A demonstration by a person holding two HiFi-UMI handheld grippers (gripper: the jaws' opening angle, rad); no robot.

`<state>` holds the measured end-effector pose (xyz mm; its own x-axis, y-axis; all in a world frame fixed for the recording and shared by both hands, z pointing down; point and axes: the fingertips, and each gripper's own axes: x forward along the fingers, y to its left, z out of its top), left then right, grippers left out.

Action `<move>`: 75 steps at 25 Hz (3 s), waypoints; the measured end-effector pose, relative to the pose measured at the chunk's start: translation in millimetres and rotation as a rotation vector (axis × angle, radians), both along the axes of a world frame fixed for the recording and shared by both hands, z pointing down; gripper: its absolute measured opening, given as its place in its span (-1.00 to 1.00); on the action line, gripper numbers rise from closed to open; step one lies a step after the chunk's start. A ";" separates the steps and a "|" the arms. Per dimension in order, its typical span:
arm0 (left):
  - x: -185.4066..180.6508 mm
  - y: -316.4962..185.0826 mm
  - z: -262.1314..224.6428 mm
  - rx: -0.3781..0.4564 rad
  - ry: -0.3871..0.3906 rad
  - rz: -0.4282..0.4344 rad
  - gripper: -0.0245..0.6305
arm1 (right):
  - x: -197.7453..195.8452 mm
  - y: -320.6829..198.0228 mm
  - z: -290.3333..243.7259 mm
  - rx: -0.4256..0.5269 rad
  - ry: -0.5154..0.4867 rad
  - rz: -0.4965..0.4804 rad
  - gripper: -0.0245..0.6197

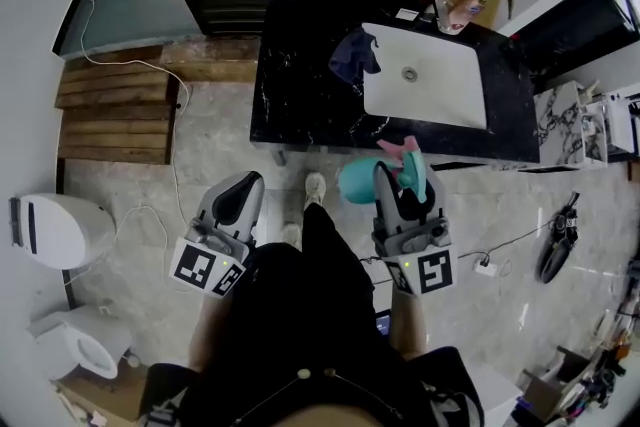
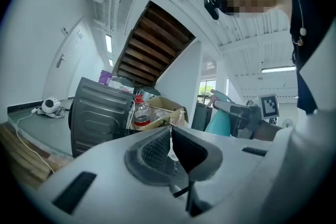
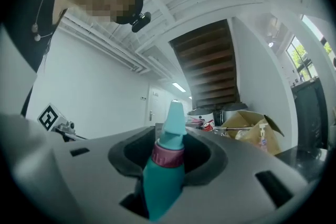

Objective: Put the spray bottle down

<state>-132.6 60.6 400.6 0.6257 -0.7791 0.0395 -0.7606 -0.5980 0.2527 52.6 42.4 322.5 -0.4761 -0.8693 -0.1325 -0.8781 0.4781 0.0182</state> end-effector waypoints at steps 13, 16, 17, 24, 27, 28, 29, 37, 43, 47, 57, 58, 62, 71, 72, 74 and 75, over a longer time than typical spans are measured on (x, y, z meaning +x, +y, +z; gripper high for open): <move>16.5 -113.0 10.0 -0.052 -0.052 -0.149 -0.88 | -23.1 -155.9 18.3 0.039 0.052 -0.377 -0.45; 28.9 -136.6 14.4 -0.062 -0.067 -0.174 -0.87 | -24.8 -184.1 19.4 0.050 0.028 -0.466 -0.45; 32.8 -142.9 15.6 -0.066 -0.068 -0.182 -0.87 | -25.9 -192.6 21.5 0.057 0.034 -0.492 -0.45; 54.9 -167.9 29.3 -0.123 -0.061 -0.226 -0.88 | -34.5 -258.8 41.0 0.116 0.089 -0.559 -0.45; 59.4 -172.3 38.3 -0.157 -0.073 -0.231 -0.88 | -39.7 -283.3 51.4 0.123 0.074 -0.582 -0.46; 59.0 -174.3 40.2 -0.163 -0.078 -0.236 -0.88 | -41.6 -291.3 55.3 0.126 0.066 -0.590 -0.46; 57.6 -176.6 41.9 -0.169 -0.085 -0.243 -0.88 | -44.1 -299.3 59.4 0.129 0.057 -0.597 -0.46; 42.9 -187.6 63.9 -0.250 -0.129 -0.329 -0.88 | -65.9 -356.0 99.0 0.109 0.047 -0.598 -0.46; 36.8 -193.6 78.7 -0.304 -0.132 -0.361 -0.88 | -76.9 -377.8 124.4 0.078 0.031 -0.612 -0.45; 31.3 -196.4 84.9 -0.325 -0.138 -0.372 -0.88 | -85.8 -379.4 142.9 0.059 0.051 -0.617 -0.45; 15.1 -192.4 100.5 -0.364 -0.130 -0.384 -0.87 | -88.2 -374.9 173.2 0.062 0.117 -0.602 -0.44; 14.0 -192.1 101.5 -0.366 -0.130 -0.382 -0.87 | -88.5 -374.7 174.9 0.063 0.126 -0.606 -0.44; 8.9 -188.6 101.8 -0.364 -0.122 -0.382 -0.88 | -89.1 -371.2 177.8 0.037 0.136 -0.635 -0.05; 4.2 -194.7 87.9 -0.297 -0.096 -0.337 -0.88 | -57.7 -359.7 113.1 0.062 0.095 -0.540 0.14; 5.8 -197.8 83.7 -0.281 -0.090 -0.324 -0.87 | -48.7 -354.3 100.0 0.063 0.069 -0.516 0.10; 10.6 -205.0 74.5 -0.247 -0.075 -0.295 -0.87 | -27.9 -340.2 77.6 0.064 0.033 -0.461 0.03; 13.6 -208.5 69.7 -0.229 -0.068 -0.277 -0.88 | -17.0 -331.7 69.0 0.062 0.025 -0.430 0.00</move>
